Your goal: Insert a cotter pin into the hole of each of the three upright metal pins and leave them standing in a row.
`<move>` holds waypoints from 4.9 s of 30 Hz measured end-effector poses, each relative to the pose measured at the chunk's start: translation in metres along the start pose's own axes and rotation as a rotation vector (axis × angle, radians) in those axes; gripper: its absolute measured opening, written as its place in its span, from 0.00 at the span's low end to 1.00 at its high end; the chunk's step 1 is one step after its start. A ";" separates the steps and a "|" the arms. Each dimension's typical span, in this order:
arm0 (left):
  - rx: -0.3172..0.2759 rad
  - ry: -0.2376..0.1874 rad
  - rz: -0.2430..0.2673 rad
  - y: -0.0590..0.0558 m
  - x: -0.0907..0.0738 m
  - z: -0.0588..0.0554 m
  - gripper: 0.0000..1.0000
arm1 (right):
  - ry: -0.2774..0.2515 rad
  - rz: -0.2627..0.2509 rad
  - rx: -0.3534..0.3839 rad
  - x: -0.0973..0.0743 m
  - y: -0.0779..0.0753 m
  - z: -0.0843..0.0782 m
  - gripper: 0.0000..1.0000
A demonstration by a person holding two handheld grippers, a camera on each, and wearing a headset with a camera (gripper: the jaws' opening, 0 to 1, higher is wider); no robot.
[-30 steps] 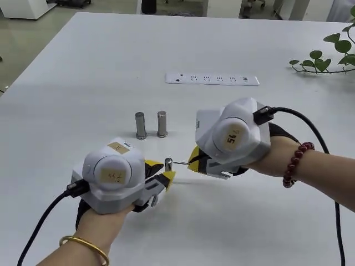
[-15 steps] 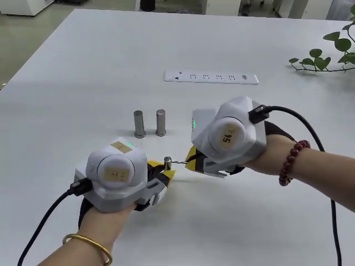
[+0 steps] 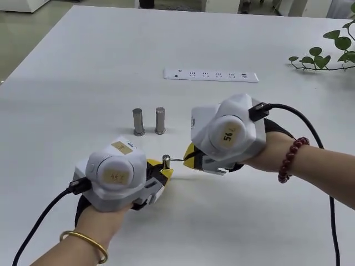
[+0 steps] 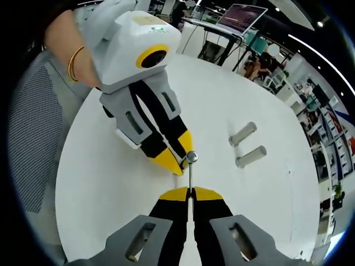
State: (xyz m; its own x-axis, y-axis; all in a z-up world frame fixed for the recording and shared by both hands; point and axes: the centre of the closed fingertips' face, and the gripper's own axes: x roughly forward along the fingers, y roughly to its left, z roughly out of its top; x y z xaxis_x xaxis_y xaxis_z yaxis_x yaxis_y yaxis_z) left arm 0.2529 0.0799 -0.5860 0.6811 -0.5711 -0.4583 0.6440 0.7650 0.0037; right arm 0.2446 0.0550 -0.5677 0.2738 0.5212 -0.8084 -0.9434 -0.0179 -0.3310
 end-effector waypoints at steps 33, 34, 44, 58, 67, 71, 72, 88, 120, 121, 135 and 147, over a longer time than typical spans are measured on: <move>0.026 -0.007 -0.035 -0.001 0.001 0.000 0.06 | -0.084 0.017 -0.012 0.005 -0.001 0.011 0.00; 0.026 -0.007 -0.035 -0.001 0.001 0.000 0.06 | -0.088 0.017 -0.009 0.005 -0.001 0.012 0.00; 0.030 -0.007 -0.034 -0.001 0.001 0.000 0.06 | -0.100 0.017 0.004 0.007 0.000 0.019 0.00; 0.028 -0.008 -0.033 -0.001 0.001 0.000 0.06 | -0.117 0.006 0.084 -0.005 0.000 0.015 0.04; 0.024 -0.008 -0.032 -0.001 0.001 0.000 0.06 | -0.111 0.003 0.078 -0.006 0.003 0.011 0.00; 0.023 -0.009 -0.032 -0.001 0.001 0.000 0.06 | -0.115 -0.001 0.073 -0.005 0.003 0.013 0.00; 0.023 -0.009 -0.031 -0.001 0.001 0.000 0.06 | -0.115 -0.002 0.075 -0.005 0.003 0.013 0.00; 0.021 -0.010 -0.031 -0.001 0.001 -0.001 0.06 | -0.124 -0.009 0.071 0.001 0.001 0.020 0.00; 0.021 -0.016 -0.033 -0.001 0.001 0.000 0.05 | -0.189 -0.028 0.366 -0.007 -0.003 0.010 0.16; 0.020 -0.017 -0.034 -0.001 0.001 0.000 0.05 | -0.191 -0.029 0.372 -0.008 -0.003 0.010 0.16; 0.019 -0.011 -0.005 0.021 -0.004 -0.001 0.05 | -0.239 -0.035 0.489 -0.017 -0.004 0.004 0.28; 0.022 0.001 0.017 0.045 -0.006 -0.003 0.05 | -0.213 -0.038 0.517 -0.018 0.004 -0.010 0.28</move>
State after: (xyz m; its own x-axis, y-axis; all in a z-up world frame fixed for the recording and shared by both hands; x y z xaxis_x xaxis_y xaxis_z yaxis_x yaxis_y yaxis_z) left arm 0.2764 0.1188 -0.5855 0.6917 -0.5574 -0.4592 0.6396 0.7681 0.0311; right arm 0.2372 0.0369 -0.5592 0.3163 0.6749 -0.6667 -0.9172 0.3970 -0.0332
